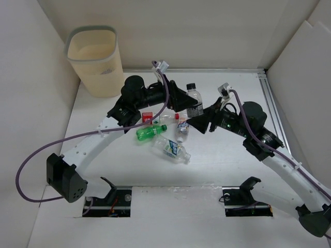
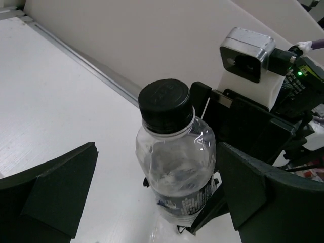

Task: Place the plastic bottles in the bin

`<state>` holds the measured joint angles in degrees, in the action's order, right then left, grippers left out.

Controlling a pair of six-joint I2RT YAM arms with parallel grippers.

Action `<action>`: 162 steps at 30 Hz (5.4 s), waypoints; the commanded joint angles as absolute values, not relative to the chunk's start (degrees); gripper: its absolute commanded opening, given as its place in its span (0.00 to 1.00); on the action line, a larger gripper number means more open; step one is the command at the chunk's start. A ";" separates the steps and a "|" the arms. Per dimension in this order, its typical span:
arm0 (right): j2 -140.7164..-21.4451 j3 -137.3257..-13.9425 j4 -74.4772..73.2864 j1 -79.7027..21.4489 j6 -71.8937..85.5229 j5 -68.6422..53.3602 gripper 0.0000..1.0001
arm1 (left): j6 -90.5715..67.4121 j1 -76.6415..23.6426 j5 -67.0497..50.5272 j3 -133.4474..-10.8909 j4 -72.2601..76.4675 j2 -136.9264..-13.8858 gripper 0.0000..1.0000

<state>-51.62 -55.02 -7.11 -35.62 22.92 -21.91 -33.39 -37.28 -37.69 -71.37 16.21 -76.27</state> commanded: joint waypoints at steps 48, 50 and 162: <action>-63.97 -52.02 -14.04 -33.84 28.37 7.90 1.00 | -19.78 6.68 9.60 -136.77 -1.23 -114.99 1.00; -70.73 -54.22 -16.25 -33.84 30.84 9.31 1.00 | -19.08 6.68 4.34 -130.19 0.96 -110.41 1.00; -45.00 -38.94 10.11 -29.44 23.91 -12.83 1.00 | -20.74 2.45 17.48 -122.43 8.15 -108.01 0.06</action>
<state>-45.28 -39.59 9.45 -28.97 25.12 -11.40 -23.81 0.97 10.44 -120.92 0.34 -106.87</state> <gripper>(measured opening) 0.999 0.617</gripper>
